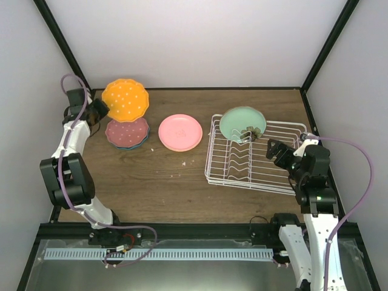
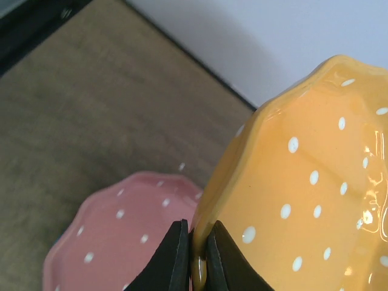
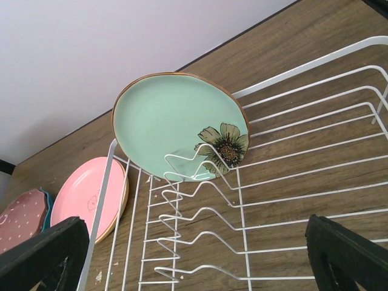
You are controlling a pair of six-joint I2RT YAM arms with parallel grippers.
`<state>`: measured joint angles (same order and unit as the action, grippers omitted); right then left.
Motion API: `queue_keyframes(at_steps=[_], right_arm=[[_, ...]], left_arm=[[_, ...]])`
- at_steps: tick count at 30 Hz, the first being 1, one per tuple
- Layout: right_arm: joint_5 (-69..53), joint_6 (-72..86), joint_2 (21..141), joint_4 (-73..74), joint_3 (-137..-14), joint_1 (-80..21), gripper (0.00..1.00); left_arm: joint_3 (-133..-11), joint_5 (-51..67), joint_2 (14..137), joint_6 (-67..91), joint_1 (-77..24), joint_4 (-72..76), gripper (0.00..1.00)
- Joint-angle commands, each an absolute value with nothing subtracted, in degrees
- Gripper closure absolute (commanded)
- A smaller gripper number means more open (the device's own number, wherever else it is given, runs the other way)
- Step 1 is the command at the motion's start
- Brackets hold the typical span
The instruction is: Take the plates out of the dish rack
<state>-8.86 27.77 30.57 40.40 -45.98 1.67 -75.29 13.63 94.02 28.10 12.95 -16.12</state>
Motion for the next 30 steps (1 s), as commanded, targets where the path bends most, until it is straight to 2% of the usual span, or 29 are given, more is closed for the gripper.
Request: queue_keyframes(at_steps=[1,19,30], right_arm=[[-9.9,28.0,30.8,38.6,-46.3,1.1,0.0],[-9.2,28.0,30.2,39.4,-46.6,1.1,0.0],[-9.3,28.2,30.5,39.2,-46.5,1.1,0.0]], left_arm=[[-72.0,19.4,89.3,36.7,15.5,-9.4,0.96],[-58.8,17.2,89.2,37.6,17.5,-12.9,0.96],[-59.4,17.3,91.8,37.9,17.4,-11.0,0.96]])
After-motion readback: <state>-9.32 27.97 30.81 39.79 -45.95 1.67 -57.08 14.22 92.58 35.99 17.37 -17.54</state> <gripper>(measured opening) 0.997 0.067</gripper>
